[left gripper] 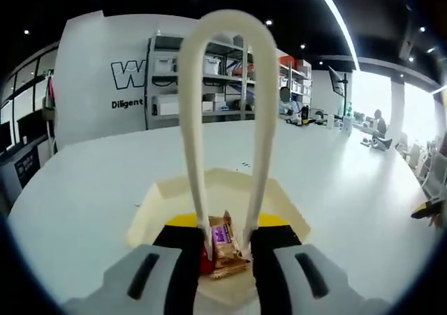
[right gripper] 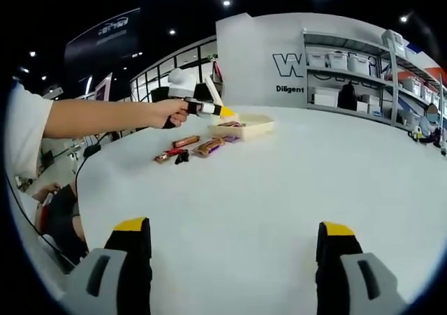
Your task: Place the target food into the container with the food tongs after gripping and lifting it, then release it inside without dropping or visibly crushing the food.
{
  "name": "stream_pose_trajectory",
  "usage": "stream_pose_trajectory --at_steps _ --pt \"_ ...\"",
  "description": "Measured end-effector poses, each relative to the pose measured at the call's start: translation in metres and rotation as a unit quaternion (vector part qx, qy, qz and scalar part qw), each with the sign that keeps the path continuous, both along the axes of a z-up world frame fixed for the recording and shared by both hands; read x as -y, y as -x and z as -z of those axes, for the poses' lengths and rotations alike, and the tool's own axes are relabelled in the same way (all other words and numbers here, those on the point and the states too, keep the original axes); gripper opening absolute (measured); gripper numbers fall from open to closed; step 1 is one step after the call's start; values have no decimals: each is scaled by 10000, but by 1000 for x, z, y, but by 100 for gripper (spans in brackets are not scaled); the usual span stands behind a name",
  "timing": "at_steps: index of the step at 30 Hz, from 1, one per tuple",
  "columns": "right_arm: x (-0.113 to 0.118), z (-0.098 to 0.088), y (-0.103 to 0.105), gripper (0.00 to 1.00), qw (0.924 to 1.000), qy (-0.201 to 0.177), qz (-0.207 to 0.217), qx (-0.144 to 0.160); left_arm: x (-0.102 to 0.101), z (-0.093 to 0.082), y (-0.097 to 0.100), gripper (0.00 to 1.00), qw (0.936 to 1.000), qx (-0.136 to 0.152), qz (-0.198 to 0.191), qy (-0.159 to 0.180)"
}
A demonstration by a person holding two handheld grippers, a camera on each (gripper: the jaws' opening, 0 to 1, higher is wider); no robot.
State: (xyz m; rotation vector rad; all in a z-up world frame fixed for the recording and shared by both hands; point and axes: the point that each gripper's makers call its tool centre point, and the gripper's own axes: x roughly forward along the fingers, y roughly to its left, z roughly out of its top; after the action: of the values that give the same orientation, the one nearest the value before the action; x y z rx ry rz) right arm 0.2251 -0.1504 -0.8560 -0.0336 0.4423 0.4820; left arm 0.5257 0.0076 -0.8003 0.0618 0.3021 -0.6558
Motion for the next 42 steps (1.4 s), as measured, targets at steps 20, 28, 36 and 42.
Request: stream_pose_trajectory --at_steps 20,28,36,42 --pt "-19 -19 20 98 9993 -93 -199 301 3 -27 77 24 9994 116 304 63" --pt "-26 -24 27 98 9989 -116 -300 330 -3 -21 98 25 9996 74 267 96" --pt "-32 -30 34 98 9985 -106 -324 417 2 0 116 25 9994 -97 255 200" --pt "-33 -28 37 97 9986 -125 -297 417 7 16 121 25 9991 -250 207 255"
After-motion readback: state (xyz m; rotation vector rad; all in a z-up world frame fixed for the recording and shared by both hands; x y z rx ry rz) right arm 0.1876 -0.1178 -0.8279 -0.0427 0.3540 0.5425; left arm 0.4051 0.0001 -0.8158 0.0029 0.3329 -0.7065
